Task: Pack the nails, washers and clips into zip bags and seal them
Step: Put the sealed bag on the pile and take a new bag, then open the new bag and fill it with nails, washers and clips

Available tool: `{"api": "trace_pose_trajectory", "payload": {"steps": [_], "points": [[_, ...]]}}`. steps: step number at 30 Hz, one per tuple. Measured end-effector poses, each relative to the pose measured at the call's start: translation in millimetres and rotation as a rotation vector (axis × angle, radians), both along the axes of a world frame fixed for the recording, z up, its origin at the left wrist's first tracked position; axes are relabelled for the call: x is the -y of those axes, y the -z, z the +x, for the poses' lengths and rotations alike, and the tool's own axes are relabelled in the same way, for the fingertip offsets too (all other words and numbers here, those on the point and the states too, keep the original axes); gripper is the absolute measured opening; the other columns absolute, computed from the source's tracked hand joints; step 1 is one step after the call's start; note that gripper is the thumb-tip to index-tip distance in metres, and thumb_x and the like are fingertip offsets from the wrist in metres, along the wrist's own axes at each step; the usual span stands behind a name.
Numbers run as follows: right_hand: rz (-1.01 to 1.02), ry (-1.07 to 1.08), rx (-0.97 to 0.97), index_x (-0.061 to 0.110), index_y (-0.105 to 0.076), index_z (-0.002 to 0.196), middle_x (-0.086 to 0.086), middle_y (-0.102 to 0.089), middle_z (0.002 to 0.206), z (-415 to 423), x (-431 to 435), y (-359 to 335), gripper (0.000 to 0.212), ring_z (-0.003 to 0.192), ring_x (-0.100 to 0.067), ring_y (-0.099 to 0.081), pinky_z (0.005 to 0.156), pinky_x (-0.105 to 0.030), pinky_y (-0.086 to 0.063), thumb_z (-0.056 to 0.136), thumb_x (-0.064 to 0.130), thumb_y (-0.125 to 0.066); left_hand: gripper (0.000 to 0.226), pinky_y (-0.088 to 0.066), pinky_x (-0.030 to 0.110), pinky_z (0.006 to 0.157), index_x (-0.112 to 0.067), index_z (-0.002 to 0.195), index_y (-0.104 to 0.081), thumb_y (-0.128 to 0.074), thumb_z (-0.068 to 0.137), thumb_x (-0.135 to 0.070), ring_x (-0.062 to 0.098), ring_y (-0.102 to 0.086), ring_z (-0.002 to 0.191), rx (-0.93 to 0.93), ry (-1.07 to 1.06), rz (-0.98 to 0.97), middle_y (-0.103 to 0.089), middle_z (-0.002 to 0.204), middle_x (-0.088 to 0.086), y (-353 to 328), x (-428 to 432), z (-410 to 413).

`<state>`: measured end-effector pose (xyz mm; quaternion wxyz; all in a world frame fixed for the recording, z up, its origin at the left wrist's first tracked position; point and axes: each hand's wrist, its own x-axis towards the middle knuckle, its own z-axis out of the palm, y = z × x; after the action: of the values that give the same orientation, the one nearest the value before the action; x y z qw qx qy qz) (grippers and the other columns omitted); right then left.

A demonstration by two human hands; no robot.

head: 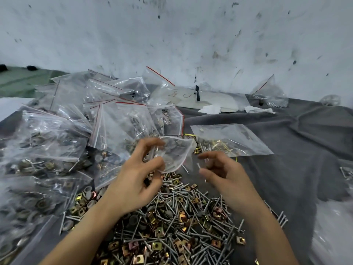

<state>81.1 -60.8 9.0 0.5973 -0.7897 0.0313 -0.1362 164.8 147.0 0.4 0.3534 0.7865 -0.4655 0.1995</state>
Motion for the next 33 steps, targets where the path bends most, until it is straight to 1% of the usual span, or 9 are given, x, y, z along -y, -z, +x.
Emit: {"api": "trace_pose_trajectory", "payload": {"steps": [3,5,9,12,14,17,22,28,33], "points": [[0.151,0.058,0.280,0.029,-0.068,0.089,0.006,-0.064,0.075,-6,-13,-13,0.025,0.060,-0.007,-0.060,0.052,-0.018,-0.049,0.083,0.005,-0.067,0.013,-0.032,0.011,0.100,-0.015,0.073,-0.052,-0.043,0.077,-0.023,0.000,-0.041,0.122,-0.052,0.040,0.081,-0.037,0.135,-0.002,1,0,-2],[0.105,0.137,0.461,0.026,-0.066,0.089,0.000,-0.066,0.079,-10,-22,-15,0.016,0.066,-0.011,-0.064,0.060,-0.020,-0.052,0.083,0.011,-0.069,0.010,-0.040,0.014,0.087,-0.015,0.073,-0.049,-0.042,0.078,-0.021,0.001,-0.053,0.101,-0.054,0.074,0.137,-0.039,0.138,0.002,0,2,-6],[-0.494,0.300,0.708,0.012,-0.069,0.093,0.007,-0.066,0.093,-10,-35,-11,0.011,0.090,-0.014,-0.059,0.080,-0.022,-0.049,0.086,0.019,-0.065,0.008,-0.036,0.006,0.081,-0.015,0.076,-0.052,-0.045,0.078,-0.020,-0.010,-0.049,0.086,-0.016,0.107,0.182,-0.037,0.142,0.004,-1,6,-16],[-0.667,0.398,0.740,0.008,-0.070,0.106,-0.004,-0.062,0.114,-4,-39,-4,0.026,0.110,-0.021,-0.049,0.096,-0.028,-0.041,0.086,0.024,-0.063,0.011,-0.045,0.020,0.091,-0.012,0.081,-0.056,-0.049,0.083,-0.020,0.012,-0.054,0.110,0.061,0.060,0.098,-0.039,0.140,0.010,-1,9,-18],[-0.530,0.486,0.728,0.010,-0.066,0.111,-0.006,-0.059,0.118,-3,-38,-3,0.027,0.112,-0.023,-0.051,0.099,-0.027,-0.039,0.090,0.024,-0.058,0.017,-0.040,0.019,0.099,-0.010,0.082,-0.060,-0.050,0.088,-0.022,0.016,-0.048,0.122,0.082,-0.014,0.009,-0.041,0.139,0.012,1,10,-16],[-0.513,0.573,0.548,0.013,-0.069,0.100,0.006,-0.059,0.100,3,-26,8,0.014,0.101,-0.021,-0.056,0.092,-0.015,-0.036,0.088,0.010,-0.061,0.019,-0.028,0.008,0.105,-0.009,0.084,-0.061,-0.050,0.089,-0.024,-0.004,-0.032,0.130,0.067,-0.101,-0.101,-0.039,0.140,0.009,3,10,-11],[-0.719,0.118,-0.073,0.024,-0.069,0.108,0.010,-0.062,0.109,18,-23,38,0.023,0.114,-0.009,-0.045,0.100,-0.024,-0.034,0.090,0.013,-0.059,0.017,-0.027,0.016,0.109,-0.009,0.091,-0.061,-0.048,0.091,-0.021,0.005,-0.035,0.134,0.020,-0.121,-0.234,-0.041,0.139,0.008,6,9,-9],[-0.761,0.058,-0.229,0.025,-0.068,0.101,0.008,-0.058,0.110,22,-20,39,0.013,0.113,-0.015,-0.041,0.098,-0.032,-0.035,0.092,0.024,-0.058,0.024,-0.032,0.019,0.108,-0.006,0.096,-0.063,-0.044,0.093,-0.020,0.010,-0.041,0.132,-0.097,-0.177,-0.366,-0.046,0.135,0.005,3,10,-10],[-0.714,0.051,-0.139,0.018,-0.065,0.094,0.009,-0.057,0.095,17,-18,36,0.005,0.104,-0.015,-0.046,0.090,-0.030,-0.039,0.091,0.019,-0.060,0.027,-0.036,0.037,0.108,-0.007,0.105,-0.059,-0.038,0.097,-0.021,0.014,-0.037,0.135,-0.111,-0.178,-0.368,-0.040,0.141,0.001,8,12,-8]]}}
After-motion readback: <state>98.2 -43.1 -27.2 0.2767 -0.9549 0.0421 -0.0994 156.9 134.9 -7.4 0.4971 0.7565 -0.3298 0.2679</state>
